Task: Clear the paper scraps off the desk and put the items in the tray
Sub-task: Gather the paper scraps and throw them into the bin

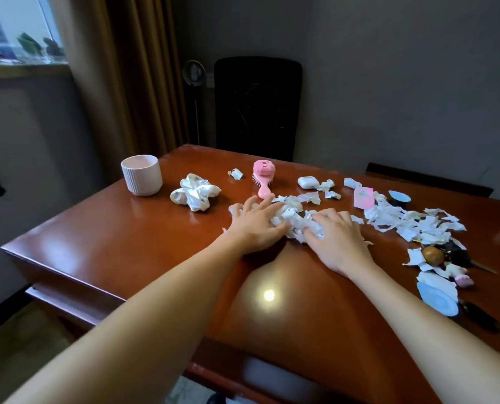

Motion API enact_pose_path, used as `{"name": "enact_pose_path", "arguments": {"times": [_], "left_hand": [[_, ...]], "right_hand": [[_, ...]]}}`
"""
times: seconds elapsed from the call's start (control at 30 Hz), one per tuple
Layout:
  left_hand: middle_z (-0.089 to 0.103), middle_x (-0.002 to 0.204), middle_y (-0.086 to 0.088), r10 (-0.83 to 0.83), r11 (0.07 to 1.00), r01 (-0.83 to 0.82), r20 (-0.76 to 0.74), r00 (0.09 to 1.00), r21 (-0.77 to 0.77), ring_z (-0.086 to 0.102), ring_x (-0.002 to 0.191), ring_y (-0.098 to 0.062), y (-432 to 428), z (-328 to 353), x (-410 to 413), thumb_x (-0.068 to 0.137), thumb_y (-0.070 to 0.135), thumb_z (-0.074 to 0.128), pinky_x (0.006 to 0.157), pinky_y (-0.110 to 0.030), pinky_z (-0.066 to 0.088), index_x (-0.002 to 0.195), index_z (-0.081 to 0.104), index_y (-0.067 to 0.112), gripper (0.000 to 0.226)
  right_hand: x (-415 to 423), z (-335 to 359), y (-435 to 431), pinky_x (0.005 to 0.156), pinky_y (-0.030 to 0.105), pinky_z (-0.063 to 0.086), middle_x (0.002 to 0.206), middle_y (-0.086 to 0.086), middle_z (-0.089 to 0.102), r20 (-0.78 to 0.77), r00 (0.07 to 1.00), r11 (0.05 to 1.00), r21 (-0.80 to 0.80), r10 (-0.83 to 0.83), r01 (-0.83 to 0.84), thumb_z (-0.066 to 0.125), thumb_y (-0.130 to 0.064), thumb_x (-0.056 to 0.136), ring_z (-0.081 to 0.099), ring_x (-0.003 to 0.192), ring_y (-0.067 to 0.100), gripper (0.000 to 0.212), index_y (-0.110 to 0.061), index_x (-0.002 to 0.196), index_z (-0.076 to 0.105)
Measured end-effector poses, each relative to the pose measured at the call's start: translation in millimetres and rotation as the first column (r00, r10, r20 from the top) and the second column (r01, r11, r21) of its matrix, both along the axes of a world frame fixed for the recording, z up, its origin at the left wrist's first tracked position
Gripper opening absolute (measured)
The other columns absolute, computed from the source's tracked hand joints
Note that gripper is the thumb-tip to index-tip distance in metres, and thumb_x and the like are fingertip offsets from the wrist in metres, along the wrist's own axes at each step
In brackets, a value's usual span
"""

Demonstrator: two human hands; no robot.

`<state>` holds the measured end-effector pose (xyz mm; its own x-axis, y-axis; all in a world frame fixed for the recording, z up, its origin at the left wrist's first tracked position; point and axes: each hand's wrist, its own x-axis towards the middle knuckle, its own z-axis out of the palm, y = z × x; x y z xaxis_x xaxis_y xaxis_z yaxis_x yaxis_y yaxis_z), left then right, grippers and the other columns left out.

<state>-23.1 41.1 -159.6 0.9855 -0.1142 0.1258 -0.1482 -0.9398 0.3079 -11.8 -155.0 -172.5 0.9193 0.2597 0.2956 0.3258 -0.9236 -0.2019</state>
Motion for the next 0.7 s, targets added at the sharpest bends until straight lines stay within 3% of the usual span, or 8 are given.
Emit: {"name": "enact_pose_path", "arguments": {"times": [0.13, 0.3, 0.57, 0.7], "left_hand": [[0.017, 0.163, 0.009, -0.077, 0.993, 0.069, 0.078, 0.994, 0.095, 0.018, 0.145, -0.025, -4.6, -6.4, 9.5, 0.097, 0.056, 0.034, 0.114, -0.053, 0.009, 0.153, 0.028, 0.034, 0.06], [0.052, 0.141, 0.004, -0.054, 0.998, 0.046, 0.161, 0.986, 0.052, 0.034, 0.128, -0.02, -5.0, -9.2, 8.0, 0.096, 0.049, 0.039, 0.103, -0.045, 0.019, 0.134, 0.051, 0.028, 0.045], [0.045, 0.139, 0.004, 0.021, 1.0, -0.025, 0.202, 0.979, 0.019, 0.036, 0.124, -0.023, -1.6, -11.2, 3.2, 0.094, 0.052, 0.044, 0.107, -0.047, 0.022, 0.137, 0.046, 0.028, 0.049], [0.044, 0.141, 0.002, 0.039, 0.998, -0.048, 0.217, 0.975, 0.036, 0.037, 0.123, -0.024, -1.9, -11.8, 2.3, 0.095, 0.057, 0.042, 0.105, -0.045, 0.024, 0.146, 0.038, 0.035, 0.056]], "right_hand": [[5.1, -2.4, -1.3, 0.099, 0.035, 0.037, 0.134, -0.008, 0.049, 0.002, 1.0, 0.995, 0.094, 0.018, -0.018, 0.049, -0.046, 0.096, 0.038, 0.119, 0.018, 0.045, -0.025, 0.136, 0.054], [1.8, 0.8, -1.7, 0.088, 0.028, 0.035, 0.125, -0.006, 0.051, 0.002, 1.0, 0.987, 0.16, 0.031, -0.031, 0.056, -0.036, 0.094, 0.04, 0.111, 0.017, 0.036, -0.024, 0.128, 0.057], [-10.2, 5.9, 0.0, 0.081, 0.032, 0.049, 0.118, -0.002, 0.056, 0.042, 0.999, 0.979, 0.204, 0.005, -0.013, 0.065, -0.03, 0.093, 0.055, 0.103, 0.019, 0.033, -0.019, 0.123, 0.06], [-10.8, 5.8, 0.7, 0.072, 0.027, 0.044, 0.117, 0.0, 0.057, 0.063, 0.998, 0.975, 0.221, -0.013, -0.001, 0.066, -0.027, 0.093, 0.057, 0.093, 0.018, 0.031, -0.016, 0.122, 0.061]]}}
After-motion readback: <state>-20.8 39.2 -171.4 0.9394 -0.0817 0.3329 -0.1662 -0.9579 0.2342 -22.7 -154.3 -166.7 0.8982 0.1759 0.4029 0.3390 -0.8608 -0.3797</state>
